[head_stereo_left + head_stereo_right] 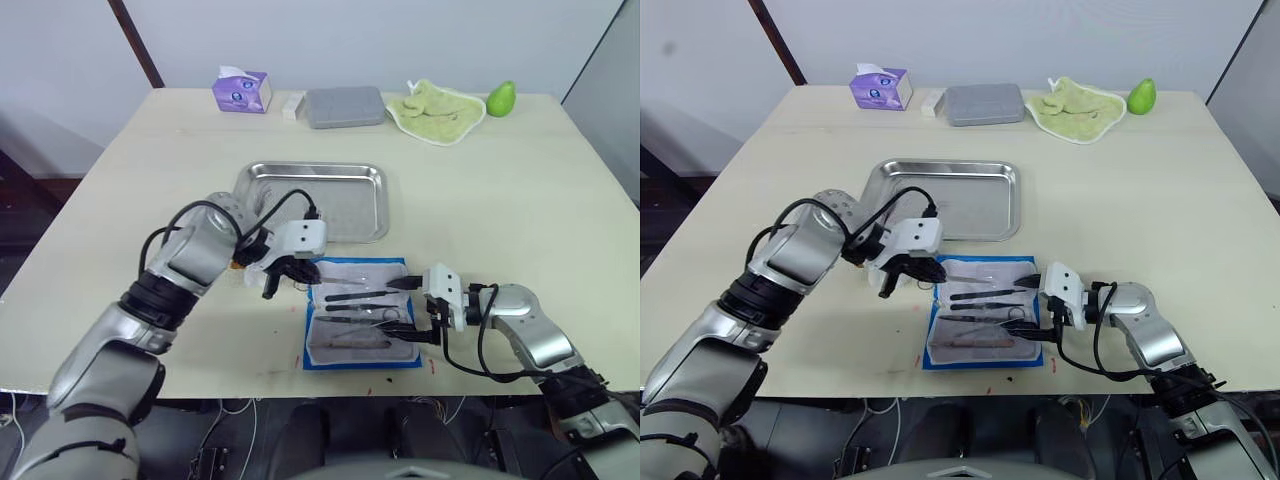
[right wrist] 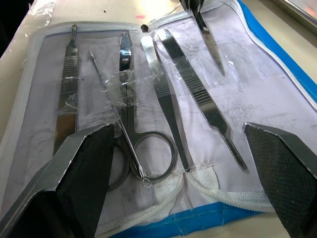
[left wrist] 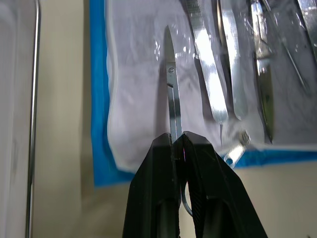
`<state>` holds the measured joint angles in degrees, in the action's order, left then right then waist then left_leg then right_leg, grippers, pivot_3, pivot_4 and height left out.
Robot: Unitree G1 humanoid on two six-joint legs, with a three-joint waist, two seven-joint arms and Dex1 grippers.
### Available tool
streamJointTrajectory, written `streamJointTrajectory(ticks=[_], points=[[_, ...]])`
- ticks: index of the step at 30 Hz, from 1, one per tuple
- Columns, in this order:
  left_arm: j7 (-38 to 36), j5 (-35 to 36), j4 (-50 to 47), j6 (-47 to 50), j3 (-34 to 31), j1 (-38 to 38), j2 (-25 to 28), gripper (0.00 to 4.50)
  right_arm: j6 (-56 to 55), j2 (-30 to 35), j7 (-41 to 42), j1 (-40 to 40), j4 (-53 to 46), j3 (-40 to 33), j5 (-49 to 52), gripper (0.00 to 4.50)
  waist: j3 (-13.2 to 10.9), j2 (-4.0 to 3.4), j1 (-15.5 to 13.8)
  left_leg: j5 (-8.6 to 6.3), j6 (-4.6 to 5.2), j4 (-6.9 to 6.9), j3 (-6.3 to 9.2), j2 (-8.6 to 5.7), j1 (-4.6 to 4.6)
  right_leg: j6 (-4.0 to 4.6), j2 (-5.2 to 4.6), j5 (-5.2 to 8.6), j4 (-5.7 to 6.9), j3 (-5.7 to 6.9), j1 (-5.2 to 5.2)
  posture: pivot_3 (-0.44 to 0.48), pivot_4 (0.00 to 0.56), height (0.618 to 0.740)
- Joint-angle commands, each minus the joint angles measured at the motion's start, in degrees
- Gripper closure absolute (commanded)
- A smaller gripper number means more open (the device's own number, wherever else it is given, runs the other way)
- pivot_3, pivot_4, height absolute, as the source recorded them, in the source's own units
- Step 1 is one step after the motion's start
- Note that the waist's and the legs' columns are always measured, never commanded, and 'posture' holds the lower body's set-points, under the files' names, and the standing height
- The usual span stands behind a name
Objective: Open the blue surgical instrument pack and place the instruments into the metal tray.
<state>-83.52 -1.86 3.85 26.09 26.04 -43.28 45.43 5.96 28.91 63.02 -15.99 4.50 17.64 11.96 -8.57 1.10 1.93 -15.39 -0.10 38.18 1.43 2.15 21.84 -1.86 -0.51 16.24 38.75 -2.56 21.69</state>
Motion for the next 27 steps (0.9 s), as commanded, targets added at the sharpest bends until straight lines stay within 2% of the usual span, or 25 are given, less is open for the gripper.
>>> streamJointTrajectory(ticks=[1,8,14,18,21,24,27], points=[[-0.5,1.7,-3.6,1.2,-3.7,1.3,3.1,4.46,2.6,0.7,-0.7,1.7,5.3,3.1,-4.5,0.0,0.0,0.0,0.1,0.0,0.0,-0.01,0.01,0.0,0.0,0.02,0.0,0.01,0.0,0.01,0.0,0.0,0.15,0.74],[-0.7,5.3,-8.3,3.1,-9.4,5.2,9.7,4.46,2.1,0.9,-0.1,1.4,6.1,3.0,-4.2,0.0,0.0,0.0,0.2,0.0,0.0,-0.05,0.02,0.03,-0.02,0.05,-0.01,0.04,0.01,0.03,0.01,0.0,0.15,0.74],[1.8,11.1,-12.0,8.2,-17.1,9.3,12.3,4.46,1.9,1.0,0.2,1.3,6.2,3.0,-4.1,0.0,0.0,0.01,0.2,0.0,0.0,-0.06,0.02,0.03,-0.02,0.05,-0.03,0.05,0.01,0.05,0.01,0.0,0.15,0.74],[6.4,18.2,-15.0,20.5,-23.2,10.3,10.5,4.46,1.9,1.1,0.4,1.4,6.2,2.8,-3.9,0.0,0.0,0.04,0.2,0.0,0.0,-0.05,0.04,0.04,-0.03,-0.11,-0.04,0.13,0.03,0.06,0.0,0.0,0.15,0.74],[13.4,22.9,-17.3,31.2,-28.6,9.7,6.9,4.46,1.9,1.2,0.6,1.5,6.0,2.7,-3.8,0.0,0.0,0.04,0.2,0.0,0.0,-0.06,0.1,0.04,-0.04,-0.13,-0.04,0.14,0.04,0.08,0.0,0.0,0.15,0.74],[21.9,23.4,-18.1,37.6,-31.3,8.0,3.3,4.46,2.1,1.4,0.9,1.5,5.8,2.6,-3.6,0.0,0.0,0.03,0.2,0.0,0.0,-0.05,0.23,0.04,-0.03,-0.13,-0.03,0.14,0.05,0.09,0.0,0.0,0.15,0.74],[35.3,19.7,-16.5,44.8,-32.5,2.9,-3.4,4.46,2.1,1.5,1.1,1.5,5.7,2.4,-3.6,0.0,-0.1,0.21,-0.1,0.0,-0.01,-0.01,0.38,-0.01,-0.02,-0.13,-0.08,0.12,0.05,0.15,-0.02,0.0,0.15,0.74]])
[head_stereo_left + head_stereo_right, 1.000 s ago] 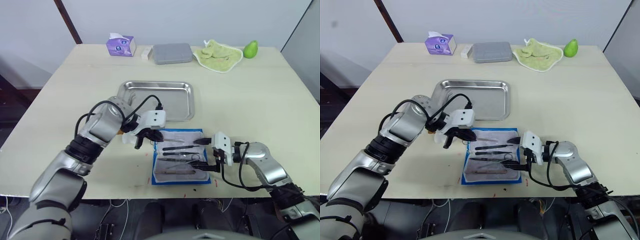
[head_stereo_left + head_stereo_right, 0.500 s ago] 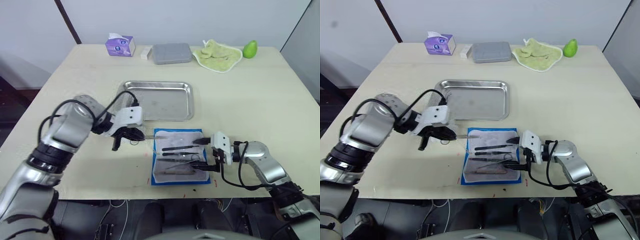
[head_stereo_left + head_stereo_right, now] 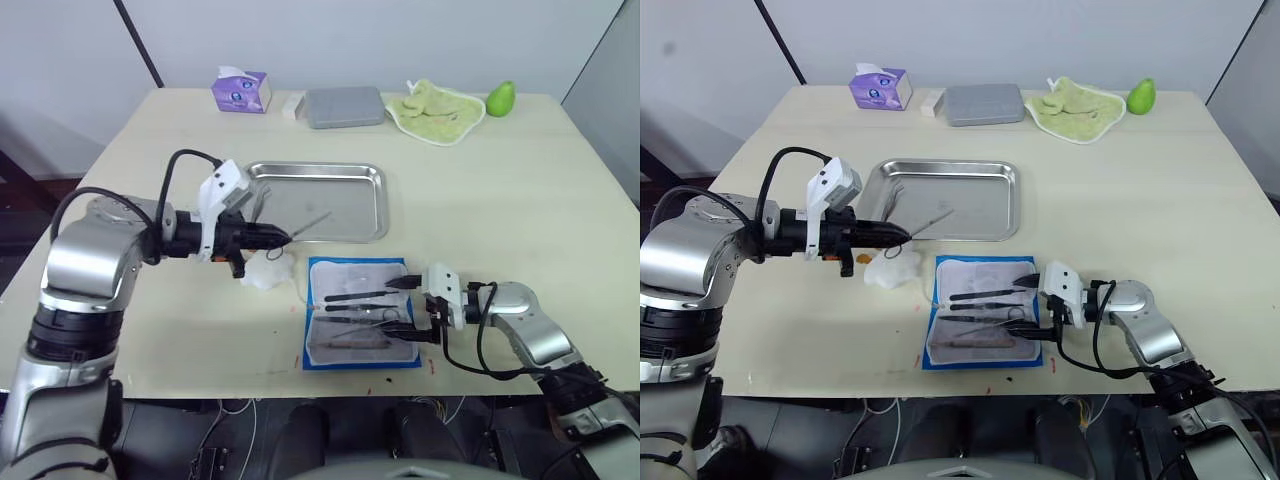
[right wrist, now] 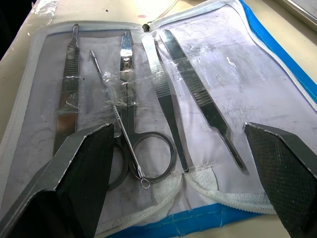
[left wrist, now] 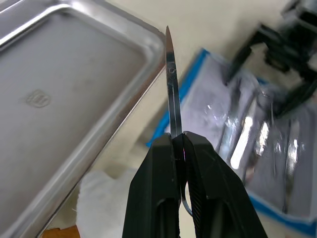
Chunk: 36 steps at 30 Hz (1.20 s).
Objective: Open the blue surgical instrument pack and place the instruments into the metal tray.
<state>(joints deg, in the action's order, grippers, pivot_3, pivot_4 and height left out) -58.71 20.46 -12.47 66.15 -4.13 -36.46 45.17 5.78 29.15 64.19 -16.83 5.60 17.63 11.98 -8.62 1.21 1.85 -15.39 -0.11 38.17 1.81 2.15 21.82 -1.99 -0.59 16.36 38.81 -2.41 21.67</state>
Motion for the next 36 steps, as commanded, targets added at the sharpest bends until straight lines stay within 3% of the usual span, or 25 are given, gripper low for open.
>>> streamJointTrajectory(ticks=[1,6,9,14,23,36], points=[[14.6,-4.3,0.3,5.8,-2.3,-5.3,-5.0,4.46,2.3,1.2,0.0,2.3,4.6,2.4,-3.6,0.0,0.0,0.09,0.0,0.0,0.0,0.0,0.01,0.0,0.0,0.03,0.01,-0.02,0.0,0.0,-0.01,0.0,0.15,0.74],[29.5,-9.5,5.8,12.0,-2.1,-11.7,-13.0,4.46,2.4,1.3,0.2,2.2,4.7,2.3,-3.7,0.0,0.0,0.09,0.0,0.0,-0.01,0.0,0.02,-0.06,0.0,0.1,-0.06,-0.08,0.01,-0.03,-0.03,0.0,0.15,0.74],[38.2,-12.6,11.1,10.7,-4.3,-14.0,-18.4,4.46,2.4,1.3,0.3,1.9,4.8,2.3,-3.8,0.0,0.0,0.08,0.0,0.0,-0.02,-0.02,0.02,-0.08,-0.01,0.1,-0.11,-0.07,0.02,-0.03,-0.02,0.0,0.15,0.74],[46.1,-15.6,20.5,4.3,-4.7,-15.8,-22.0,4.46,2.7,1.3,0.1,1.7,4.9,2.1,-3.6,0.0,0.0,0.09,0.0,0.01,-0.04,-0.02,0.05,-0.08,0.0,0.1,-0.16,-0.08,0.03,0.0,-0.02,0.0,0.15,0.74],[48.5,-15.2,33.5,-4.9,-3.8,-17.4,-23.8,4.46,2.9,1.2,-0.1,1.9,4.4,2.1,-3.5,0.0,0.0,0.09,0.0,0.02,-0.08,-0.03,0.05,-0.13,0.0,0.09,-0.25,-0.08,0.03,0.04,-0.02,0.0,0.15,0.74],[49.6,-14.7,37.4,-7.8,-3.8,-16.3,-25.6,4.46,3.3,1.6,0.0,2.3,3.7,1.9,-3.4,0.0,0.0,0.09,0.0,0.02,-0.09,-0.03,0.06,-0.18,0.02,0.08,-0.28,-0.08,0.02,0.07,-0.02,0.0,0.15,0.74]])
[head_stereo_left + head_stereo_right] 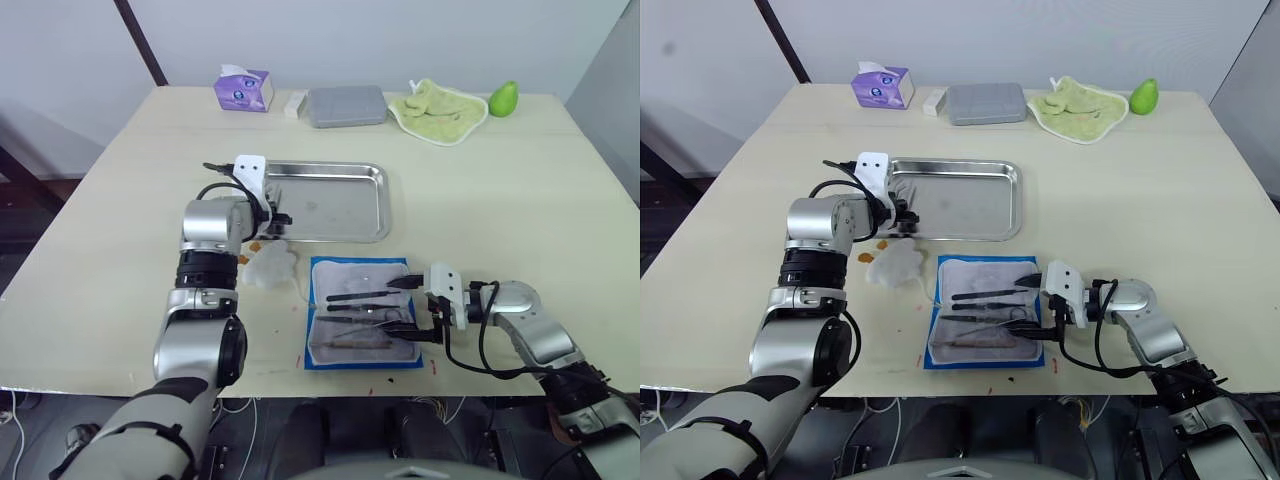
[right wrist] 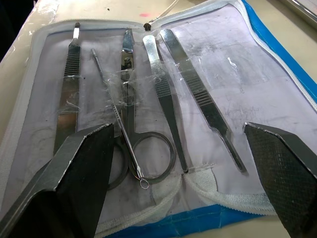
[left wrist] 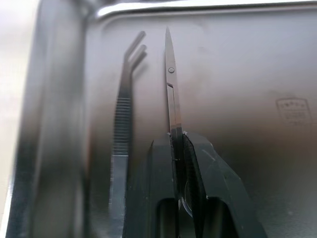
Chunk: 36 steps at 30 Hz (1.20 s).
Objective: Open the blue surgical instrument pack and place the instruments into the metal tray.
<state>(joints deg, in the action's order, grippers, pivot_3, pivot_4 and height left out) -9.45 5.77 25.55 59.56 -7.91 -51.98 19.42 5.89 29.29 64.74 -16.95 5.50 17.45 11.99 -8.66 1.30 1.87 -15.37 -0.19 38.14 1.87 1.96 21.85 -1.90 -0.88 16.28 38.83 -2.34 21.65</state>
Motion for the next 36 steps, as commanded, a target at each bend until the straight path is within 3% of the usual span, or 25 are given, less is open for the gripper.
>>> streamJointTrajectory(ticks=[1,15,16,19,26,30,34,36], points=[[0.3,0.0,-0.6,-1.3,0.0,-0.8,0.1,4.46,3.2,1.4,-0.5,2.4,3.8,2.1,-3.4,0.0,0.0,0.0,0.0,0.0,0.0,0.0,0.0,0.0,0.0,0.0,0.0,0.0,0.0,0.0,0.0,0.0,0.15,0.74],[1.5,-0.1,1.0,-2.3,-0.1,-0.4,-0.4,4.46,3.0,1.1,-0.5,1.6,4.8,2.0,-3.5,0.0,0.0,0.0,0.0,0.0,0.0,-0.01,0.02,-0.04,0.0,-0.02,-0.02,0.01,0.0,0.01,0.0,0.0,0.15,0.74],[1.4,-0.1,0.8,-2.3,-0.1,-0.3,-0.4,3.65,3.0,1.1,-0.5,1.5,4.8,2.1,-3.5,0.0,0.0,0.0,0.0,0.0,0.0,-0.01,0.02,-0.04,0.0,-0.02,-0.02,0.01,0.0,0.01,0.0,0.0,0.15,0.74],[0.8,0.5,-1.2,-1.0,0.0,0.1,-0.5,2.53,3.1,1.1,-0.5,1.5,4.8,2.1,-3.5,0.0,0.0,0.0,0.0,0.0,0.0,-0.02,0.02,-0.04,0.0,-0.02,-0.02,0.01,0.0,0.01,0.0,0.0,0.15,0.74],[-3.1,3.4,-13.8,4.5,0.4,3.0,0.9,2.53,3.1,1.1,-0.5,1.6,4.7,2.1,-3.4,0.0,0.0,0.01,0.1,0.02,-0.04,-0.02,0.05,-0.03,0.01,-0.02,-0.04,0.01,0.0,0.02,0.0,0.0,0.15,0.74],[-12.3,10.6,-27.9,5.6,0.5,8.7,3.4,2.53,2.8,1.5,-0.3,1.9,4.5,1.8,-3.3,0.0,0.0,-0.01,0.2,0.06,-0.14,-0.09,0.02,-0.01,-0.01,-0.02,-0.05,0.01,-0.02,-0.01,0.0,0.0,0.15,0.74],[-28.4,19.7,-38.6,-4.4,-0.2,18.8,7.5,2.53,2.3,1.4,-0.3,2.1,4.5,1.5,-3.0,0.0,0.0,-0.01,0.2,0.19,-0.43,-0.16,-0.03,0.13,-0.05,-0.02,-0.12,0.02,-0.04,-0.03,-0.01,0.0,0.15,0.74],[-33.7,21.0,-41.4,-9.9,0.1,23.2,9.7,2.53,2.2,1.3,-0.4,2.2,4.4,1.5,-3.0,0.0,0.0,-0.04,0.2,0.18,-0.43,-0.18,-0.03,0.13,-0.06,-0.01,-0.12,0.02,-0.06,-0.03,-0.01,0.0,0.15,0.74]])
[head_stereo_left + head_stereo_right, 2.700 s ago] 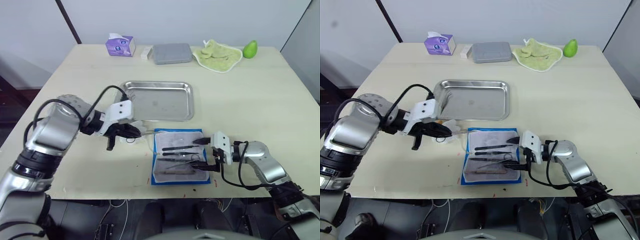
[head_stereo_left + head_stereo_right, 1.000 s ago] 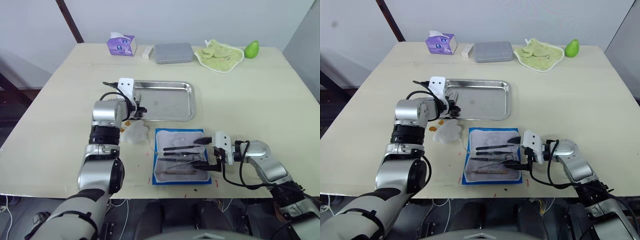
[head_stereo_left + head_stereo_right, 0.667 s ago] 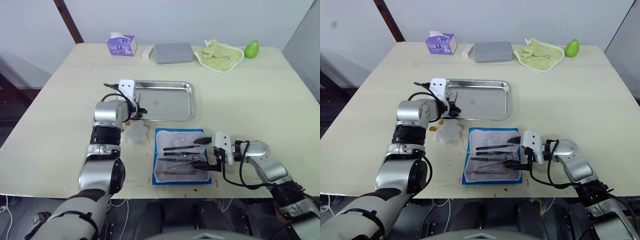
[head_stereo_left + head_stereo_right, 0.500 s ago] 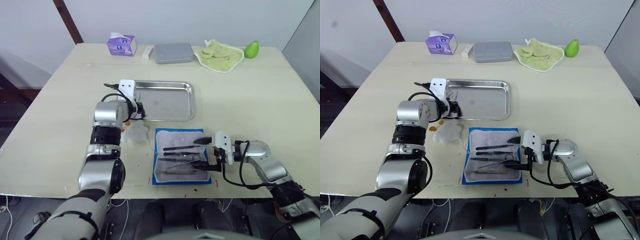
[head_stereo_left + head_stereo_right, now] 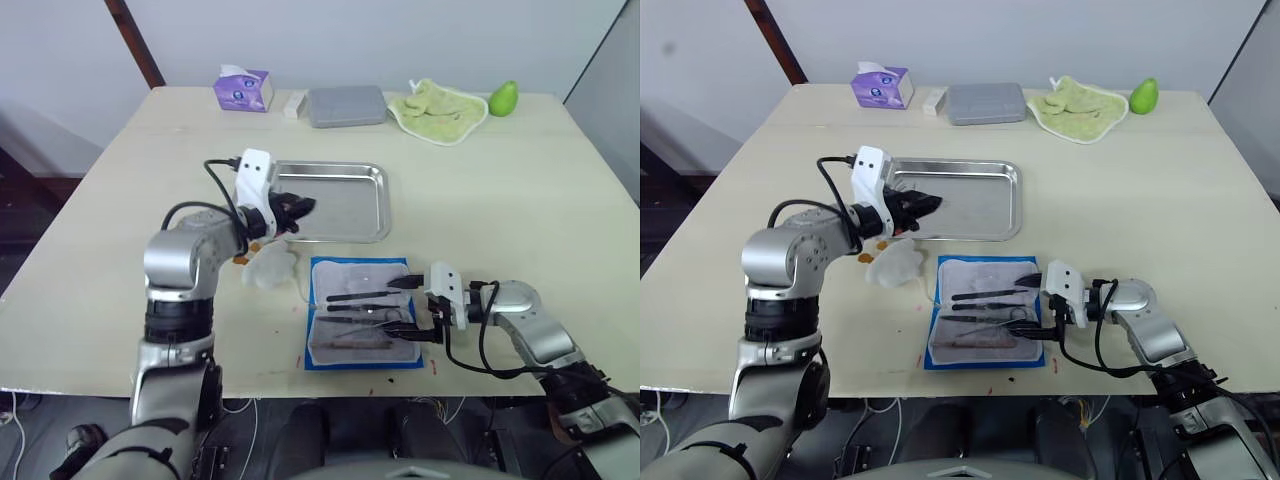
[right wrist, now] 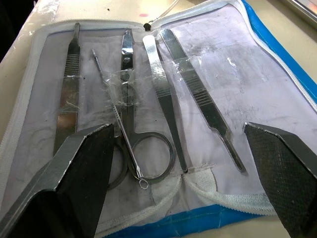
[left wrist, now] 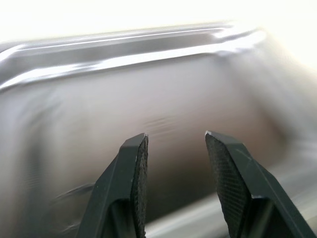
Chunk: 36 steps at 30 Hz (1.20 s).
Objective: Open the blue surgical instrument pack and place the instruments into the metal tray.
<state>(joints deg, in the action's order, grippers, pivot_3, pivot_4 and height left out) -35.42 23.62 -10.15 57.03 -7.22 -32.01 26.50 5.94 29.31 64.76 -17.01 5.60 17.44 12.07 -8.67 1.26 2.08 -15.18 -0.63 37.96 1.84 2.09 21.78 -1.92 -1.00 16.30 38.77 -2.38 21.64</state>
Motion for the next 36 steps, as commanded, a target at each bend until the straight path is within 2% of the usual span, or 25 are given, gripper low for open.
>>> streamJointTrajectory(ticks=[1,3,8,12,13,14,16,17,18,27,33,36], points=[[-11.3,3.5,-7.0,-11.2,-0.1,5.7,4.0,2.53,2.0,1.2,-0.4,2.3,4.3,1.5,-3.1,0.0,0.0,0.0,0.0,-0.02,0.03,-0.03,-0.01,0.0,-0.02,0.0,0.0,0.0,0.0,-0.01,0.0,0.0,0.15,0.74],[-16.4,5.0,-7.8,-14.5,0.3,8.9,6.3,2.53,1.9,1.1,-0.4,2.4,4.4,1.5,-3.0,0.0,0.0,0.0,-0.2,-0.06,0.11,-0.11,-0.01,-0.01,-0.03,0.01,0.0,0.01,-0.05,-0.01,0.0,0.0,0.15,0.74],[-32.4,6.8,-2.7,-26.2,-0.1,15.7,13.0,2.53,1.4,0.9,-0.5,2.6,4.2,1.0,-2.8,0.0,0.0,-0.03,-0.2,-0.1,0.18,-0.16,-0.02,-0.02,-0.04,0.04,0.03,0.02,-0.09,-0.01,0.0,0.0,0.15,0.74],[-39.5,8.3,0.8,-30.2,-1.5,18.9,16.9,2.53,1.4,1.1,-0.6,2.8,3.9,0.7,-2.6,0.0,0.0,-0.04,-0.2,-0.1,0.2,-0.21,-0.03,-0.02,-0.04,0.05,0.07,0.02,-0.16,0.0,0.02,0.0,0.15,0.74],[-41.1,9.0,1.7,-30.4,-2.5,20.0,18.3,2.02,1.5,1.2,-0.5,2.9,3.8,0.5,-2.5,0.0,0.0,-0.04,-0.3,-0.1,0.2,-0.21,-0.02,0.01,-0.03,0.05,0.07,0.03,-0.18,0.0,0.02,0.0,0.15,0.74],[-42.0,9.4,2.5,-30.6,-3.1,20.6,19.2,1.78,1.5,1.3,-0.5,2.9,3.7,0.4,-2.5,0.0,0.0,-0.04,-0.2,-0.1,0.21,-0.21,-0.02,0.01,-0.03,0.04,0.06,0.03,-0.19,0.01,0.02,0.0,0.15,0.74],[-43.8,9.7,4.1,-31.5,-4.9,22.7,21.3,0.74,1.5,1.5,-0.4,3.0,3.6,0.1,-2.3,0.0,0.0,-0.05,-0.3,-0.1,0.21,-0.21,-0.01,0.03,-0.02,0.04,0.07,0.03,-0.21,0.02,0.03,0.0,0.15,0.74],[-44.3,9.7,4.5,-32.1,-5.5,23.5,22.0,0.27,1.4,1.6,-0.4,3.0,3.6,0.0,-2.3,0.0,0.0,-0.07,-0.2,-0.1,0.21,-0.22,-0.01,0.03,-0.02,0.04,0.07,0.03,-0.21,0.02,0.03,0.0,0.15,0.74],[-44.7,10.0,4.7,-31.8,-6.1,24.2,22.7,0.05,1.4,1.7,-0.3,3.0,3.6,-0.1,-2.3,0.0,-0.1,-0.09,-0.3,-0.1,0.21,-0.23,-0.01,0.03,-0.03,0.04,0.07,0.03,-0.22,0.01,0.03,0.0,0.15,0.74],[-45.2,9.8,3.7,-33.7,-5.8,25.1,23.7,0.05,1.3,1.3,0.0,2.6,4.2,-0.3,-2.2,0.0,-0.1,-0.1,-0.8,-0.1,0.22,-0.25,-0.05,0.04,-0.02,0.03,0.05,0.03,-0.27,-0.01,0.04,0.0,0.15,0.74],[-39.8,3.9,1.0,-36.8,0.8,20.8,21.4,0.05,1.2,1.1,0.0,2.3,4.3,-0.5,-2.2,0.0,-0.1,-0.09,-1.2,-0.1,0.22,-0.25,-0.07,0.03,-0.03,0.02,0.06,0.03,-0.28,-0.04,0.03,0.0,0.15,0.74],[-37.4,1.8,-0.5,-33.3,5.6,17.1,20.9,0.05,1.3,0.9,-0.3,2.3,4.1,-0.7,-2.1,0.0,-0.1,-0.08,-1.2,-0.1,0.22,-0.25,-0.09,0.02,-0.02,0.03,0.12,0.03,-0.28,-0.06,0.04,0.0,0.15,0.74]])
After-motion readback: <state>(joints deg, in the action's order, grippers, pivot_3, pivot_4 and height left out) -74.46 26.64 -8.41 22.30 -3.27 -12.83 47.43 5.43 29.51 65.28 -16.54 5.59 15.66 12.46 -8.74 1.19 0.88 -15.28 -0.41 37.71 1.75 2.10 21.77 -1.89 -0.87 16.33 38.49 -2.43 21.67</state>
